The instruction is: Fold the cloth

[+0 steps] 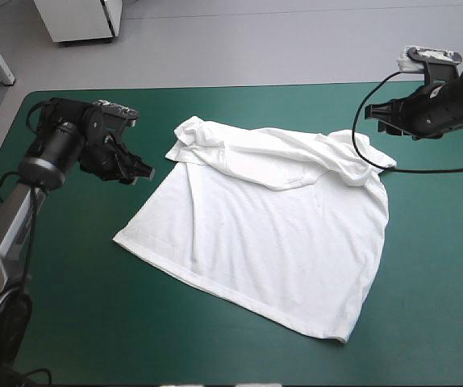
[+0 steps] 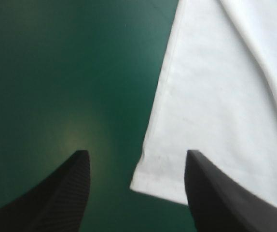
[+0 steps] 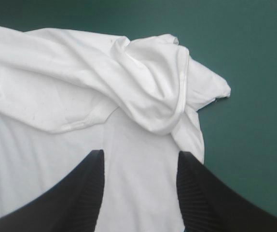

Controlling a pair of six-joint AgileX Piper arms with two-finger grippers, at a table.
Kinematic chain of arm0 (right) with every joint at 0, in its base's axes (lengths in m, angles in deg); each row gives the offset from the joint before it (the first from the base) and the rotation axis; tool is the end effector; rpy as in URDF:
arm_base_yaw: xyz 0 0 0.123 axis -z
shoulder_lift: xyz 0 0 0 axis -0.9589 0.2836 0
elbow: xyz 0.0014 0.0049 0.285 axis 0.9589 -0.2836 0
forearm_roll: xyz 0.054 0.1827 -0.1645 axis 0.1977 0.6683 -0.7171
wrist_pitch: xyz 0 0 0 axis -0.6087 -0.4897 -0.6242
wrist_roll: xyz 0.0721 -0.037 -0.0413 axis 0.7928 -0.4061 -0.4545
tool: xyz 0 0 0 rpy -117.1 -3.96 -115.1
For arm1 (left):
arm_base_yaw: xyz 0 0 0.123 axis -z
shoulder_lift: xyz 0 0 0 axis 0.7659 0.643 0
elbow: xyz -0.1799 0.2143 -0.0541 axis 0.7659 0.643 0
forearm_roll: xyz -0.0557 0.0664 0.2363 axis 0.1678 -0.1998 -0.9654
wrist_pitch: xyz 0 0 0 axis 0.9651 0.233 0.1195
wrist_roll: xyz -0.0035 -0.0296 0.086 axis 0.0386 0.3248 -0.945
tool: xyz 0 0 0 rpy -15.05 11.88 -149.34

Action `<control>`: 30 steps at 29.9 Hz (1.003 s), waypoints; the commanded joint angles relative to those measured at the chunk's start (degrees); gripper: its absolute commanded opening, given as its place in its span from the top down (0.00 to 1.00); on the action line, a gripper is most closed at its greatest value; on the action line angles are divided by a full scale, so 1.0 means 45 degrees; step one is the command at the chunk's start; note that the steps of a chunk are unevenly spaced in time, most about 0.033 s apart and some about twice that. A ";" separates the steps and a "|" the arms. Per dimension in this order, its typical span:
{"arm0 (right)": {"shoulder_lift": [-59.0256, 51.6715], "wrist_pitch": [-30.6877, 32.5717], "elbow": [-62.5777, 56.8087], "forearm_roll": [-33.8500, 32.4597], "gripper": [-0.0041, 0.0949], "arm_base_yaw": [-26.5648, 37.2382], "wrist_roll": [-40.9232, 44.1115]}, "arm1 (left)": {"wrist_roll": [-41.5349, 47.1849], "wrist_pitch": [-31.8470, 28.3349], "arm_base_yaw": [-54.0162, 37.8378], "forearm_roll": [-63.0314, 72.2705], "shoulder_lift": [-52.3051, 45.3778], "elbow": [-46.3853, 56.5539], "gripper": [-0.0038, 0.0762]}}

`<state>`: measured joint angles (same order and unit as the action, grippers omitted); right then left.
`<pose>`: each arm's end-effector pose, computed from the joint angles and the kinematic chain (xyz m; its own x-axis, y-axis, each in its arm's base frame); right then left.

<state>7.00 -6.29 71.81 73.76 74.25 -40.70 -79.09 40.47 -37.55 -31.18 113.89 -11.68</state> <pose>0.3247 0.0112 0.4367 -0.7947 0.0724 -0.6027 -0.0399 0.9845 0.1708 0.3390 -0.0686 0.3507 -0.8759 0.3336 -0.3485 0.3154 0.9426 0.1095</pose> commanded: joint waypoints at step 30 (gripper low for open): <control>-0.2784 0.0008 -0.1457 0.0588 0.51 -0.0007 -0.0082 | 0.0411 -0.2781 -0.0431 -0.0029 -0.0821 0.5484 0.42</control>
<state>-3.62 -6.29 64.16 75.52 74.25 -40.56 -77.92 30.11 -37.95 -31.50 111.72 13.74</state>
